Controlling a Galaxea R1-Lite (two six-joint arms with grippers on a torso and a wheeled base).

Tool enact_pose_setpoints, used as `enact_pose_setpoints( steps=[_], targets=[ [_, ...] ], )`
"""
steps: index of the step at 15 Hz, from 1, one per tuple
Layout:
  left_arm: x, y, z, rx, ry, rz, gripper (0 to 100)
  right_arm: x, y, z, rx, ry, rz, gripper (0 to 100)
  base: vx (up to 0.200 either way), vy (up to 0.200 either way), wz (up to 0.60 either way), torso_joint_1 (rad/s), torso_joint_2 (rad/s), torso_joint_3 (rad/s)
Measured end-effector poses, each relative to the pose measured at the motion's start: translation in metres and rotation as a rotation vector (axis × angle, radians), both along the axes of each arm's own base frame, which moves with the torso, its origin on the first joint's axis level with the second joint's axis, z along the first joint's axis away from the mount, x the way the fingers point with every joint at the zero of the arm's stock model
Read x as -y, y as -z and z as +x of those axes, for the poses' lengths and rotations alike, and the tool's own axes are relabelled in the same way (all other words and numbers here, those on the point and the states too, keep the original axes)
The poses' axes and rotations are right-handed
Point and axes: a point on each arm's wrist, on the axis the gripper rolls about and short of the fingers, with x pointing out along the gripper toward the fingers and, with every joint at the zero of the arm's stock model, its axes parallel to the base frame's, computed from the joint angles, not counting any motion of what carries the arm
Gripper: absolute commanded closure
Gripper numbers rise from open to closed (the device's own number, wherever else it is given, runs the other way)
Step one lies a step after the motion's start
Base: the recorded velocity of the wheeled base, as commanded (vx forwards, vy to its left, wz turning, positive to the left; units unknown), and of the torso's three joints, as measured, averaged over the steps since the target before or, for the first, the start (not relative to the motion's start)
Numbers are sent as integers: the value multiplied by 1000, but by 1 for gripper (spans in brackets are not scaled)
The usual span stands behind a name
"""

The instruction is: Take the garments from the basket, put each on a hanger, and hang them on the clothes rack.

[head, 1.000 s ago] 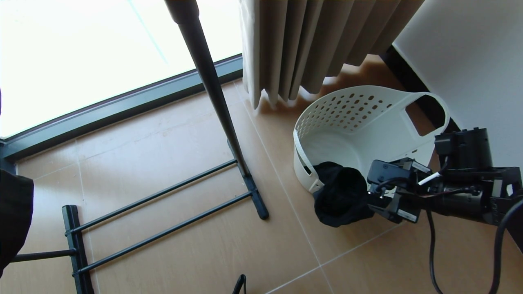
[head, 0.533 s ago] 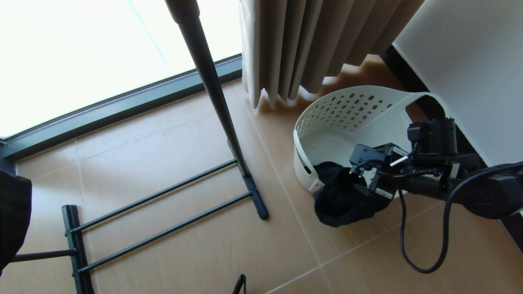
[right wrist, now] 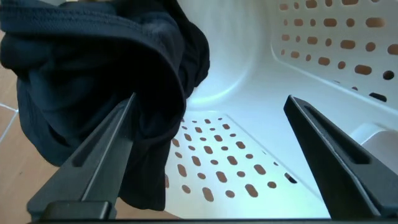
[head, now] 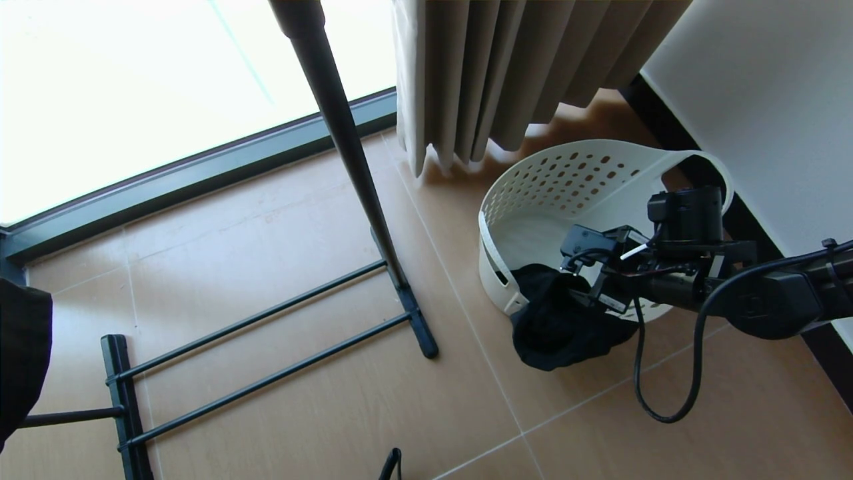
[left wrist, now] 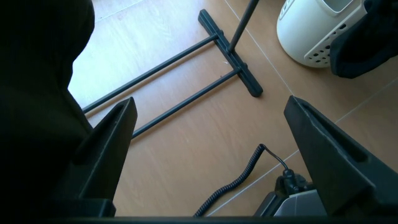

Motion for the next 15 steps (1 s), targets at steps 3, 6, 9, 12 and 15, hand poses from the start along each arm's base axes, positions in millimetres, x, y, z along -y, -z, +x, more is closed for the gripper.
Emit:
enact_pose_setpoints(
  steps=[3, 6, 9, 12, 15],
  targets=[
    [0, 0, 0, 0, 0, 0, 0, -4, 2, 5, 2, -7, 0, 0, 0, 0, 0, 0, 0, 0],
    [0, 0, 0, 0, 0, 0, 0, -13, 5, 6, -6, -30, -2, 0, 0, 0, 0, 0, 0, 0],
    [0, 0, 0, 0, 0, -1, 0, -18, 9, 10, -11, -40, -4, 0, 0, 0, 0, 0, 0, 0],
    [0, 0, 0, 0, 0, -1, 0, -20, 14, 14, -22, -41, -7, 0, 0, 0, 0, 0, 0, 0],
    [0, 0, 0, 0, 0, -1, 0, -21, 19, 16, -33, -41, -11, 0, 0, 0, 0, 0, 0, 0]
  ],
)
